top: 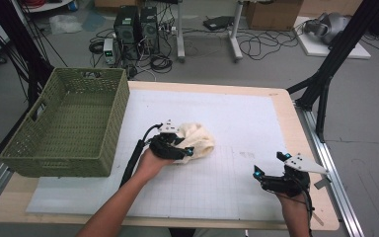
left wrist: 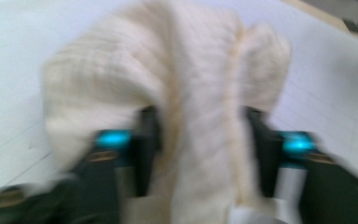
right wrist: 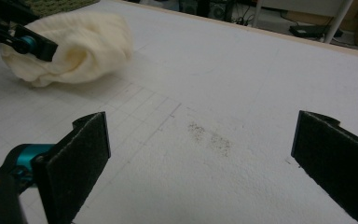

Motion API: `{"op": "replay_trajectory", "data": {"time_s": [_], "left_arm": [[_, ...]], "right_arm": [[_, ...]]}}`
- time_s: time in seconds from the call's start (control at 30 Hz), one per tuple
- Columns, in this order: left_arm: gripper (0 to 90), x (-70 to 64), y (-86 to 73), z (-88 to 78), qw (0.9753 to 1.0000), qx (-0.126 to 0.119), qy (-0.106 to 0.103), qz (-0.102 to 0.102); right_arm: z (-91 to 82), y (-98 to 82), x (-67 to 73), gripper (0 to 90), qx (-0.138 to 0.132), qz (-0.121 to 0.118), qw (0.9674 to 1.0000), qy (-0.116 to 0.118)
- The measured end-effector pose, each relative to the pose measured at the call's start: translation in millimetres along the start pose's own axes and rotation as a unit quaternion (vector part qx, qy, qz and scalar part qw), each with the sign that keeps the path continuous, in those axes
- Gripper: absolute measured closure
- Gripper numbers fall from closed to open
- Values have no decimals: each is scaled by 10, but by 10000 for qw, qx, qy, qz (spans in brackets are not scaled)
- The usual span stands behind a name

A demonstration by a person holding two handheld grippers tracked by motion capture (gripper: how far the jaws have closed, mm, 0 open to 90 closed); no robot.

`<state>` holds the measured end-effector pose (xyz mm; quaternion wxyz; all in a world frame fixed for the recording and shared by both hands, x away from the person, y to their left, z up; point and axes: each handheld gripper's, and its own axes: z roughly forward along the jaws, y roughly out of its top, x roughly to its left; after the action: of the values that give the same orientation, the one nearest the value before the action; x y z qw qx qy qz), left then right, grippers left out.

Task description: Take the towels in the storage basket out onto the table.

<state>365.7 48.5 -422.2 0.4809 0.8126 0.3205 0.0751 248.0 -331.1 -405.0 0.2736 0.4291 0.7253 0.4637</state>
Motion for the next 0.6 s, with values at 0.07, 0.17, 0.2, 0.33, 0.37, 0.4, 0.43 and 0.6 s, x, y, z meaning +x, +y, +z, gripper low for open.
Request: {"op": "replay_trajectory", "data": {"time_s": [0.07, 0.17, 0.2, 0.33, 0.37, 0.4, 0.43, 0.6], "left_arm": [[248, 11, 3, -91, 9995, -277, 141, -109], [206, 32, 61, -329, 9966, -659, 479, -120], [191, 48, 76, -436, 9953, -847, 462, -93], [190, 82, 71, -701, 9897, -1334, 516, -35], [190, 86, 60, -743, 9892, -1370, 530, 11], [190, 83, 44, -780, 9883, -1416, 572, 27], [190, 80, 17, -812, 9876, -1464, 568, 18], [190, 80, -207, -893, 9875, -1463, 579, 25]], "right_arm": [[-9, -5, 2, 36, -2, 28, 10000, -10], [-3, -8, -6, 36, 8, 2, 10000, -4], [6, -11, -6, 36, 24, 17, 10000, 5], [52, -2, -3, 36, 48, -28, 10000, 21], [59, 0, 5, 36, 57, -16, 10000, 31], [63, 0, 9, 36, 67, -26, 10000, 29], [66, 3, 14, 36, 59, -34, 10000, 28], [65, 3, 24, 36, 70, -47, 10000, 22]]}}
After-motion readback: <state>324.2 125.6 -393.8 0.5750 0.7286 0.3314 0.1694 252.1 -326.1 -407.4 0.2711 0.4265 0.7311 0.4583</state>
